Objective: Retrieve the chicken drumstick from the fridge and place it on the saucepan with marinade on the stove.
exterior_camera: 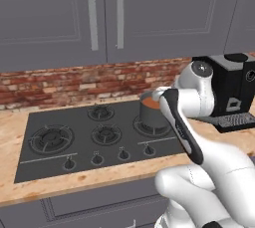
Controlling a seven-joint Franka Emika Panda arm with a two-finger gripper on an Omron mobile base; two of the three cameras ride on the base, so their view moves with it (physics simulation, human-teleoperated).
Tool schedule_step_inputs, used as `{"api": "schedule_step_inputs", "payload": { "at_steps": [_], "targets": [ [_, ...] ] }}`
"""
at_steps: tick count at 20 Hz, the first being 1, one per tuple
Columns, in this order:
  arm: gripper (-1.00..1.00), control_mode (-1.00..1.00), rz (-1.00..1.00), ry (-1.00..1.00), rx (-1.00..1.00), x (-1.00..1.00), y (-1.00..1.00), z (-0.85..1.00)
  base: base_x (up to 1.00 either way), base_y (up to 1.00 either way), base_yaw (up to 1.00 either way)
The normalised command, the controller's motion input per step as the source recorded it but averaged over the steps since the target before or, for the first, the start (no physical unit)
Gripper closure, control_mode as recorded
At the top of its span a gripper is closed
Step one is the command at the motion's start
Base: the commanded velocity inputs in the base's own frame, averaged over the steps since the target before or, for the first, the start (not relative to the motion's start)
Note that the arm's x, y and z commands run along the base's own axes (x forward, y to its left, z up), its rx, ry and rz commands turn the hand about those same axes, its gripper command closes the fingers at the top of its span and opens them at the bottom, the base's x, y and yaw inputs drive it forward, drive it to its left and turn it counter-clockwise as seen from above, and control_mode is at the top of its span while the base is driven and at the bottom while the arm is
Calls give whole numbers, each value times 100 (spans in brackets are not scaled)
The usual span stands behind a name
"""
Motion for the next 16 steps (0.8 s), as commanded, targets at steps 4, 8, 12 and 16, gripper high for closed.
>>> {"api": "schedule_step_inputs", "payload": {
  "at_steps": [4, 8, 12, 16],
  "targets": [
    [100, -100, 4, 0, 0, 36, 0, -8, 0, 0, 0],
    [100, -100, 4, 0, 0, 40, 0, -19, 0, 0, 0],
    [100, -100, 5, 0, 0, 41, 0, -28, 0, 0, 0],
    [100, -100, 4, 0, 0, 39, -1, -10, 0, 0, 0]
  ]
}}
